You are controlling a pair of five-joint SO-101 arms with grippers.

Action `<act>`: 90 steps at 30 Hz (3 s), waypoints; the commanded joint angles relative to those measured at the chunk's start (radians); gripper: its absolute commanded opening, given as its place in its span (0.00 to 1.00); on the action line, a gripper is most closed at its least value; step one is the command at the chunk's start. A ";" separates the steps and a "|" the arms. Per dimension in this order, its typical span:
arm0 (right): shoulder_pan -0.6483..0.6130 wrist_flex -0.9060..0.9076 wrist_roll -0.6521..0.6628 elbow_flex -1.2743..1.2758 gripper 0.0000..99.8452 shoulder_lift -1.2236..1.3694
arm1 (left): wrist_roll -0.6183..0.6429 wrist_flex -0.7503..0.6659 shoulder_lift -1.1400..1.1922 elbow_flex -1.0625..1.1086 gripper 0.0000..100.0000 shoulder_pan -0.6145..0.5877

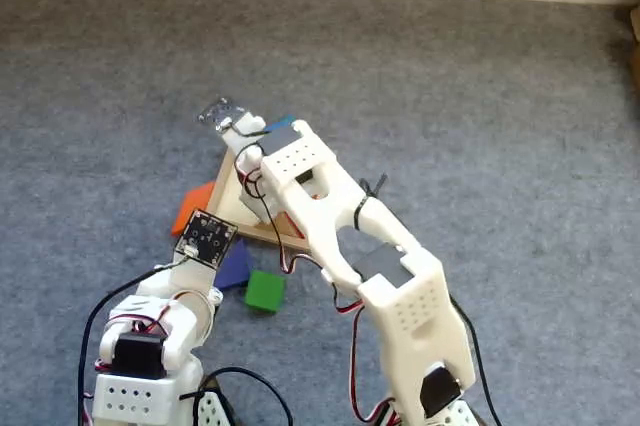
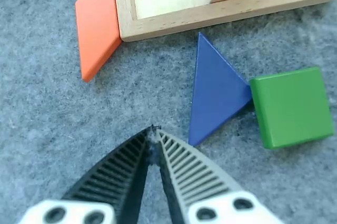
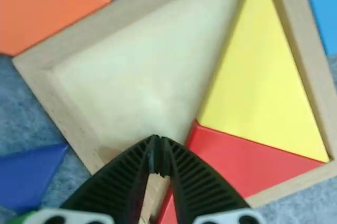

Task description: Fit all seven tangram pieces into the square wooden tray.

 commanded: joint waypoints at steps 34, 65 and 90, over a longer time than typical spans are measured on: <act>0.091 0.209 0.114 -0.007 0.02 -0.067 | 0.006 0.005 -0.005 0.019 0.01 -0.004; 0.186 -0.062 0.103 0.582 0.02 -0.716 | 0.006 0.005 -0.005 0.019 0.01 -0.004; 0.401 0.067 0.015 1.216 0.02 -1.583 | 0.006 0.005 -0.005 0.019 0.01 -0.004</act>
